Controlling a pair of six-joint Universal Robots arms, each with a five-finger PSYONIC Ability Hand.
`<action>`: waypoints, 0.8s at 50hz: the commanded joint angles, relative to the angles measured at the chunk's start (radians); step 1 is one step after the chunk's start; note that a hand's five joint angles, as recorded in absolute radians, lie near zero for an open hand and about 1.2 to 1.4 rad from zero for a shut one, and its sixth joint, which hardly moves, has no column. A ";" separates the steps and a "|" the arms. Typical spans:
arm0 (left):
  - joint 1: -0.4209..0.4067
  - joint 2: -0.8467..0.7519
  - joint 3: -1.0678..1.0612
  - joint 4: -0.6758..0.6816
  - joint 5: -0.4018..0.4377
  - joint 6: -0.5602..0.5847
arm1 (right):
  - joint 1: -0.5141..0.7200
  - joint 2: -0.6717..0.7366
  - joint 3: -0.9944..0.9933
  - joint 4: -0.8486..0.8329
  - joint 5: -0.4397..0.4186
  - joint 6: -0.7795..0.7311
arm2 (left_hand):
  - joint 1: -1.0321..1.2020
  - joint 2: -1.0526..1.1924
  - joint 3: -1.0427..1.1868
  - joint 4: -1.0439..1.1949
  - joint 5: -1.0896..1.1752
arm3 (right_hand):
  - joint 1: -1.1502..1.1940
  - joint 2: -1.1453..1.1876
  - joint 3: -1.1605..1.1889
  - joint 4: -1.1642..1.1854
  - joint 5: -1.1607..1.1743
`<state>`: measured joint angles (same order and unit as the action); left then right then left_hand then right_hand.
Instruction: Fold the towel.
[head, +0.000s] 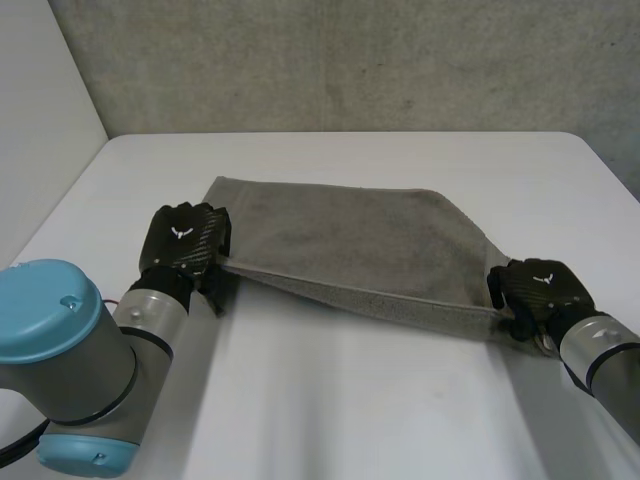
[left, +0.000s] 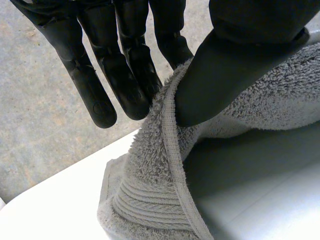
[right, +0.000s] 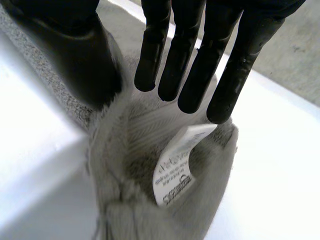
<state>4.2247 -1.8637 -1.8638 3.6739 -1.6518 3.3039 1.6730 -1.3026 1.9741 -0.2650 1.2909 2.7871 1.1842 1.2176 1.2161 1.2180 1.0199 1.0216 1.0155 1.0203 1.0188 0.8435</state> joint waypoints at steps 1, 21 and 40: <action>0.000 -0.003 0.000 0.000 0.001 0.000 | -0.015 0.026 0.011 0.013 -0.033 0.002 | 0.212 0.179 0.180 0.178 0.202 | -0.079 -0.073 -0.078 -0.076 -0.075; 0.000 0.001 0.000 -0.001 0.003 0.009 | -0.044 -0.101 -0.043 0.144 -0.087 -0.011 | 0.212 0.179 0.180 0.178 0.202 | 0.375 0.381 0.376 0.377 0.378; 0.067 0.429 0.230 -0.238 0.116 0.013 | -0.141 -0.518 -0.673 0.615 -0.254 -0.003 | 0.212 0.179 0.180 0.178 0.202 | 0.375 0.381 0.376 0.377 0.378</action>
<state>4.2505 -1.5436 -1.7454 3.5199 -1.5751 3.3170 1.5607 -1.8173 1.5006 0.2159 1.0524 2.7962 1.1842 1.2178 1.2161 1.2181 1.0199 1.3348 1.3367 1.3388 1.3340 1.1679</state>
